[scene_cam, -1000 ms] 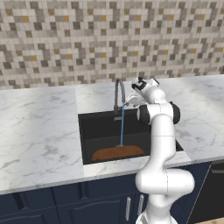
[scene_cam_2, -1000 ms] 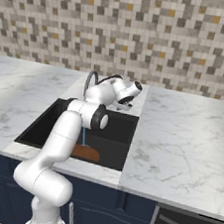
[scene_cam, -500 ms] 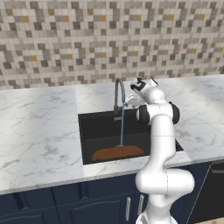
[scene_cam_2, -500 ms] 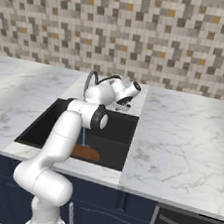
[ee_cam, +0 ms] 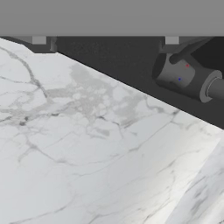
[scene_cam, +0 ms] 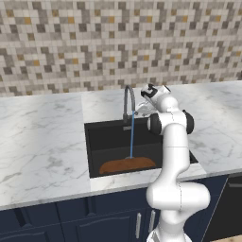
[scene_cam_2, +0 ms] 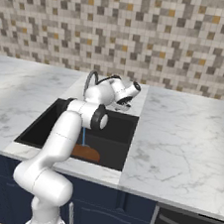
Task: Turn on the sink faucet with hot water and rinse the cutting board for ten seconds, then turn off the faucet. Push the cutting board to reach the water if necessary.
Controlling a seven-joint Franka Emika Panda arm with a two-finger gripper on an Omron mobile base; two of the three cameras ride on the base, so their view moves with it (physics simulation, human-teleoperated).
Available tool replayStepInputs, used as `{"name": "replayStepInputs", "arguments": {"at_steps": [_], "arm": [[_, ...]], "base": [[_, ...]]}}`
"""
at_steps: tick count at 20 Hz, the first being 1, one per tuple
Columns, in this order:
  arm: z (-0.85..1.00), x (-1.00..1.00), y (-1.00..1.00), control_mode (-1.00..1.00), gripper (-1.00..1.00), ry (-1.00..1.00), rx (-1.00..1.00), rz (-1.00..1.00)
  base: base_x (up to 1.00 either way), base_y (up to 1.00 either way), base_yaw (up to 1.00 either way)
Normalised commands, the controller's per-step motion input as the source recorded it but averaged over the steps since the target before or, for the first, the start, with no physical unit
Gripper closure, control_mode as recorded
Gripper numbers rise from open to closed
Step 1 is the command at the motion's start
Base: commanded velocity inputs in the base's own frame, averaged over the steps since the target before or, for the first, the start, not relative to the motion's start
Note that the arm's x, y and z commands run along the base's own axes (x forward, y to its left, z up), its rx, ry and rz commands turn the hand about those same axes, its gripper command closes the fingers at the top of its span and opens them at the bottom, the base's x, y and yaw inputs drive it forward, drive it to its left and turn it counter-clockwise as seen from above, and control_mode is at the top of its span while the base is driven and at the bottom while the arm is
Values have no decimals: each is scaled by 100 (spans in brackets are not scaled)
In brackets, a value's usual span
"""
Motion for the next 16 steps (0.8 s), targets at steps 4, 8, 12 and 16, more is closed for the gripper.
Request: {"name": "replayStepInputs", "arguments": {"at_steps": [4, 8, 12, 16], "arm": [[-11, 0, 37, -100, -100, 0, -1, 0], [-12, 0, 44, -100, -100, 0, -1, 0], [-15, 0, 46, -100, -100, 0, -2, 0], [-19, 0, 52, -100, -100, 0, -2, 0]], "base": [[0, 0, 0], [0, 0, 0], [0, 0, 0], [0, 0, 0]]}}
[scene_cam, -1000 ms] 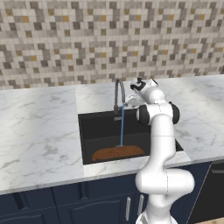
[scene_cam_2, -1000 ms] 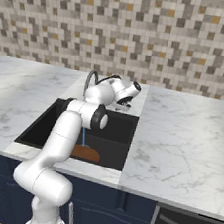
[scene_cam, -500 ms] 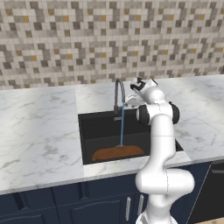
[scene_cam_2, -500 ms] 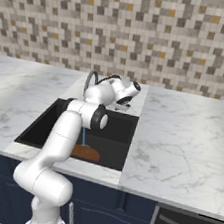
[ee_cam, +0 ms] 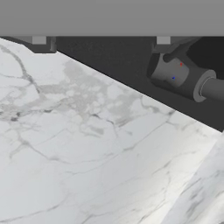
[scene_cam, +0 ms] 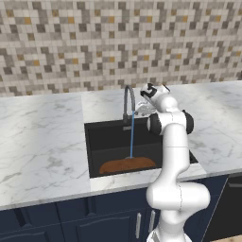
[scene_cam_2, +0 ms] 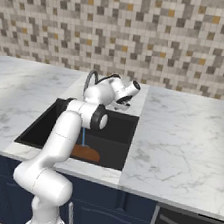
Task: Turn on the sink faucet with hot water and rinse the cutting board for ten seconds, then turn off the faucet. Push the cutting board to reach the water if necessary.
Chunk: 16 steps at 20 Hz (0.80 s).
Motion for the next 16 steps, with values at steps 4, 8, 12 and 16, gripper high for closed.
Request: {"name": "replayStepInputs", "arguments": {"at_steps": [4, 8, 12, 16], "arm": [[-22, 0, 62, -100, -100, 0, -4, 0], [-23, 0, 64, -100, -100, 0, -4, 0], [-22, 0, 64, -100, -100, 0, -3, 0], [-18, 0, 64, -100, -100, 0, -3, 0]], "base": [[0, 0, 0], [0, 0, 0], [0, 0, 0], [0, 0, 0]]}}
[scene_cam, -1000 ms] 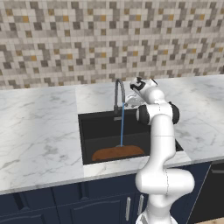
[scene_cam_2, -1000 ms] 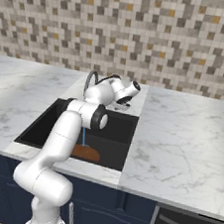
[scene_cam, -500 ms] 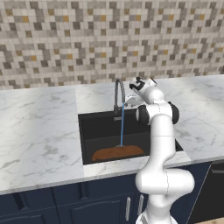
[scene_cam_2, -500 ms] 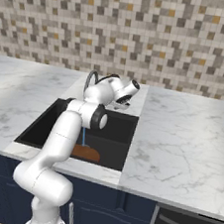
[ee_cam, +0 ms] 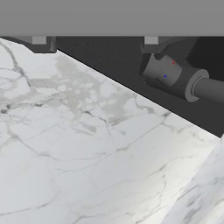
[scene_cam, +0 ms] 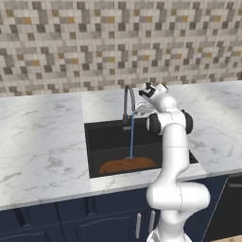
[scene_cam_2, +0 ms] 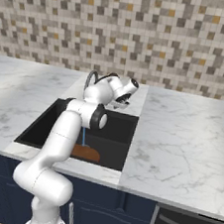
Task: Turn on the sink faucet with hot water and rinse the cutting board for ten seconds, then turn off the faucet. Push the cutting board to reach the water if necessary.
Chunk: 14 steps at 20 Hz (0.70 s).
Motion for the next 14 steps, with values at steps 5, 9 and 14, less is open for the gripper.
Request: {"name": "replayStepInputs", "arguments": {"at_steps": [5, 9, 14], "arm": [[-24, 0, 69, -100, -100, 0, -3, 0], [-29, -4, 71, -100, -100, 0, -1, 0], [-29, -12, 71, -100, -100, 0, 0, 0]], "base": [[0, 0, 0], [0, 0, 0], [0, 0, 0]]}}
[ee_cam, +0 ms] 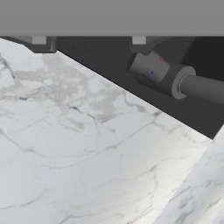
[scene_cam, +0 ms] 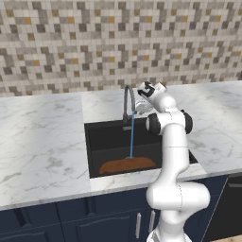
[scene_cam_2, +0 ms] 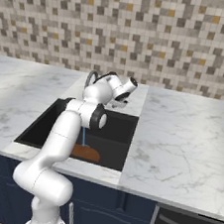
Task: Turn on the sink faucet with hot water and rinse the cutting board for ten seconds, then turn off the faucet. Push the cutting board to reach the water if necessary.
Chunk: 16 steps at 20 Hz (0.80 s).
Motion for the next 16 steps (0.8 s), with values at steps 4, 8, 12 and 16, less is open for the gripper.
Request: {"name": "replayStepInputs", "arguments": {"at_steps": [4, 8, 12, 16], "arm": [[-29, -21, 71, -100, -100, 0, 0, 0], [-26, -22, 64, -100, -100, 0, 0, 0], [-23, -21, 54, -100, -100, 0, 0, 0], [-12, -19, 26, -100, -100, -1, 0, 0]], "base": [[0, 0, 0], [0, 0, 0], [0, 0, 0], [0, 0, 0]]}}
